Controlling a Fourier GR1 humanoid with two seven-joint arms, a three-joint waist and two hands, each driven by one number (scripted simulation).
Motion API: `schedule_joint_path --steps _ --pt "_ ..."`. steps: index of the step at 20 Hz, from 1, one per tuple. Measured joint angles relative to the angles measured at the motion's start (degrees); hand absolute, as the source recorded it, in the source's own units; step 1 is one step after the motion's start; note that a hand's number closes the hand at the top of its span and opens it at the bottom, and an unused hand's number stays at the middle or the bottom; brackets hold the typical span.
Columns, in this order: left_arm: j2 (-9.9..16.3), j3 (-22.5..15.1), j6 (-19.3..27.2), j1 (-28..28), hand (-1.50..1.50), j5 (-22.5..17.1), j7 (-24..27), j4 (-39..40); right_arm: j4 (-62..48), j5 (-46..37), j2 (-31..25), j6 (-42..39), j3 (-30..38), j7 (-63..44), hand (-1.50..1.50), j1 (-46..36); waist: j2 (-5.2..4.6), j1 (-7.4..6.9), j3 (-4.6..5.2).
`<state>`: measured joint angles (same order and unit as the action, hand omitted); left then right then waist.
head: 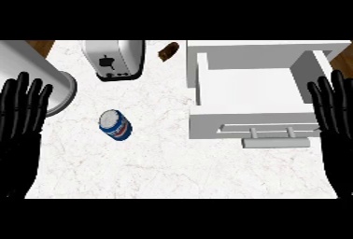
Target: Pick up the can, place it into the drawer and close the drawer
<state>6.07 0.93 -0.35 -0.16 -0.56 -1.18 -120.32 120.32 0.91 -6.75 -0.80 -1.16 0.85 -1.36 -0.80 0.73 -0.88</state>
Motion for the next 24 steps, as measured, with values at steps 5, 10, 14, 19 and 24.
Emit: schedule_joint_path --steps 5,10,14,19,24 --pt "-2.2 -1.0 3.9 0.0 -1.50 4.6 -0.9 0.1 -0.8 0.5 0.8 0.6 1.3 -0.4 -1.50 -0.1 0.58 -0.53 0.61" --pt "-4.9 -0.5 13.1 3.8 -1.50 7.2 -8.5 2.5 -2.6 1.1 1.4 2.7 3.6 -6.1 -1.50 3.5 0.61 -0.68 0.79" --pt "-5.6 -2.3 18.3 4.7 -1.50 10.0 -16.3 0.7 -3.1 0.9 1.5 4.3 4.5 -10.4 -1.50 3.8 0.75 -0.75 0.83" --pt "-5.8 -3.4 21.4 3.2 -1.50 13.2 -23.4 -1.8 -1.6 1.3 1.9 4.0 5.3 -11.3 -1.50 6.3 0.82 -0.65 0.84" --pt "-5.7 -3.0 21.8 1.8 -1.50 13.6 -23.5 -0.1 -3.3 1.2 2.1 3.3 6.4 -9.5 -1.50 6.5 0.82 -0.66 0.86"
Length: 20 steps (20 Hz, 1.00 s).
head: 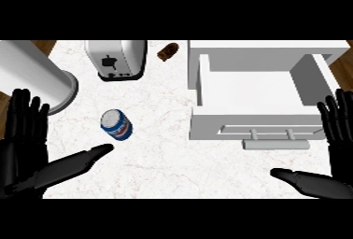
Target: Pick up the can, place it into the drawer and close the drawer
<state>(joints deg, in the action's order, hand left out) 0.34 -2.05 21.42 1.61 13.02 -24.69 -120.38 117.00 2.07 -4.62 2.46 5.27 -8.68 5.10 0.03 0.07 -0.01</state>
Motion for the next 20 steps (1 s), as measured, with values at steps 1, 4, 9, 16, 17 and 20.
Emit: schedule_joint_path --steps 1,4,9,16,17,20 --pt "-0.1 -0.2 0.4 -0.6 -1.50 0.0 0.5 1.4 0.2 1.2 -0.5 -0.8 1.1 0.2 -1.50 0.5 -0.01 0.05 0.01" --pt "-0.1 -0.3 1.2 -3.0 -1.50 0.5 0.3 4.3 -1.0 0.1 0.2 -0.8 0.6 1.5 -1.50 0.6 -0.01 0.08 0.01" --pt "-0.2 -1.2 3.0 -3.1 -1.50 -1.5 4.5 11.0 2.5 2.1 -0.8 -2.1 2.5 -0.4 -1.50 2.3 -0.02 0.19 0.02" --pt "-0.3 -6.0 8.7 -0.6 -1.50 -3.1 11.4 18.8 3.7 2.1 -0.8 -2.8 3.4 -0.8 -1.50 2.4 0.00 0.09 0.02" --pt "-0.3 -6.0 9.2 -0.7 -1.50 -4.0 12.9 20.6 4.9 2.0 -0.4 -3.1 3.0 -0.7 -1.50 3.8 -0.01 0.14 0.03" --pt "-0.2 -5.5 10.1 -1.2 -1.50 -6.2 17.1 25.8 6.3 3.0 -0.6 -4.2 3.8 -1.0 -1.50 5.0 -0.02 0.21 0.02"
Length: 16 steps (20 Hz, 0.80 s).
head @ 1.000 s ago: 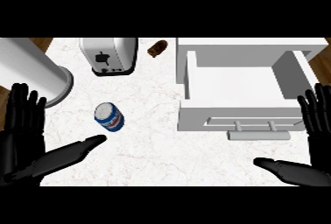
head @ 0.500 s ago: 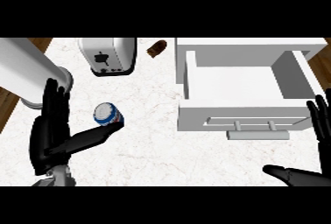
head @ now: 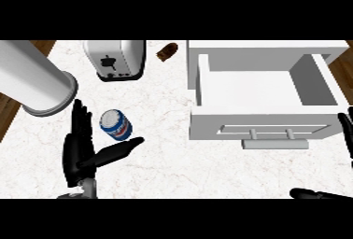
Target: Pick up the can, place it into the drawer and close the drawer
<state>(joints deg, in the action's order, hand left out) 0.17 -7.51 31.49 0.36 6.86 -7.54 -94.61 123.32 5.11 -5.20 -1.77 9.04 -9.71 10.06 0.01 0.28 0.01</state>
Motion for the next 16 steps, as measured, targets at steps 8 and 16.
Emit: schedule_joint_path --steps 8,16 --pt "-0.1 1.0 2.8 0.1 -1.50 -5.6 10.0 10.1 1.5 0.8 0.1 -0.9 2.2 -0.9 -1.50 0.5 0.01 -0.07 0.02" --pt "0.2 6.7 -0.3 -3.8 -1.50 -11.2 19.2 23.1 4.9 3.1 -0.9 -1.7 4.9 -5.4 -1.50 -0.3 -0.01 -0.01 0.00"
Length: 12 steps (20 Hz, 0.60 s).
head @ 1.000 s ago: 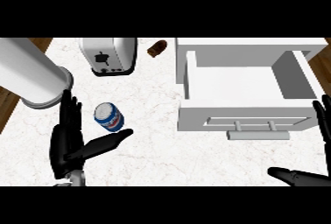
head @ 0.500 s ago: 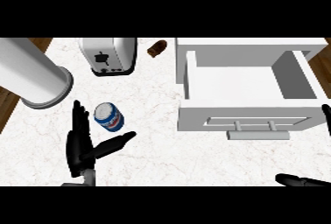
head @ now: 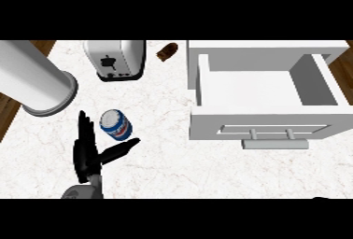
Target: Pick up the can, place it into the drawer and close the drawer
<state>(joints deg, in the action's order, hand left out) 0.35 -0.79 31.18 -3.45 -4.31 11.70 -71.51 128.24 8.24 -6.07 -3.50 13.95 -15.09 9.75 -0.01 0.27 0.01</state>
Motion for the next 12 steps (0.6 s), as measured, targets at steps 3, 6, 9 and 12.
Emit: schedule_joint_path --steps 3,6,9,12 --pt "0.0 0.9 -0.6 -1.0 -1.50 -1.4 2.8 3.6 -0.3 -0.5 0.5 -0.5 0.2 0.3 -1.50 -0.1 0.01 -0.04 0.02" --pt "-0.2 2.1 -1.1 -4.0 -1.50 -4.0 5.8 9.5 -0.2 -0.9 0.7 -0.8 0.4 0.3 -1.50 -0.3 -0.01 0.02 0.01" --pt "0.3 4.9 -3.1 -5.4 -1.50 -5.8 9.3 14.4 0.3 -1.1 1.3 -1.5 0.4 0.9 -1.50 0.7 -0.01 0.03 0.02" --pt "0.3 6.4 -3.8 -6.4 -1.50 -6.9 11.8 17.7 -0.8 -0.8 1.0 -2.0 1.6 0.9 -1.50 -0.1 -0.01 -0.01 0.02"
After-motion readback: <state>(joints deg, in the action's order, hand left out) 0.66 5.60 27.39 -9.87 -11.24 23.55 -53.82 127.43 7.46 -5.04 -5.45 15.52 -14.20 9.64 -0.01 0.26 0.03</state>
